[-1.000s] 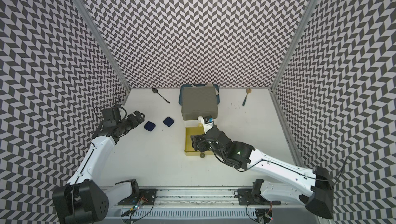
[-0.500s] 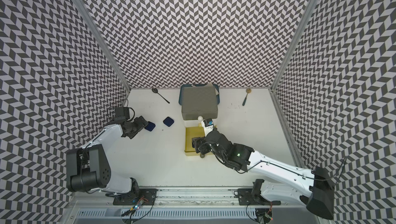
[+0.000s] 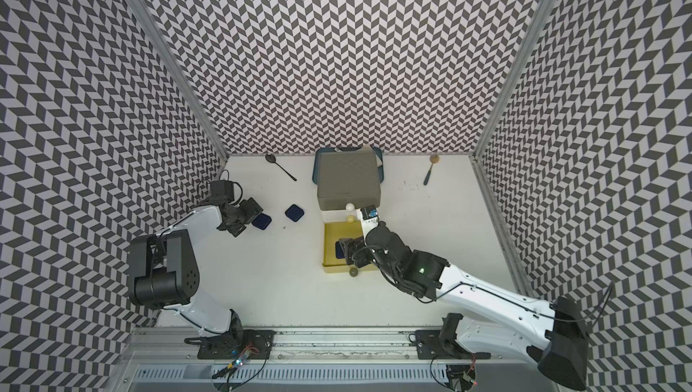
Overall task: Place the brooch boxes into the drawer by color
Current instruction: Pick up the brooch box from the center of the board.
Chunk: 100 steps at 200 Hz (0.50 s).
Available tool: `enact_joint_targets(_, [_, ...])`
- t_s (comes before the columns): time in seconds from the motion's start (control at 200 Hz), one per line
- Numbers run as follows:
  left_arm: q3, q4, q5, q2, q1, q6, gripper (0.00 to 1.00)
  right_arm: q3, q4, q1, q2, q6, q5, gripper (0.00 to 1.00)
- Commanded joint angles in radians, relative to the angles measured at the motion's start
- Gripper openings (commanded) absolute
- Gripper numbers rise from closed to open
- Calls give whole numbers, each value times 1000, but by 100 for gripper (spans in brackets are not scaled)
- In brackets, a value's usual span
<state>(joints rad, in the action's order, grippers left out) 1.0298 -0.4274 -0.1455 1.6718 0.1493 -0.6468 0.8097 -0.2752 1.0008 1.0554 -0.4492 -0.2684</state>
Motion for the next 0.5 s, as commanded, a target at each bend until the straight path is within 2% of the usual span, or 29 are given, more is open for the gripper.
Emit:
enact_joint_targets(0.0, [40,6,24,28,-15,-23,88,-12,45,-19,-29,20,28,85])
enact_joint_targets(0.496, [87,-11,65,122,-42,-45,83,-52,39,-131,-80,36,115,86])
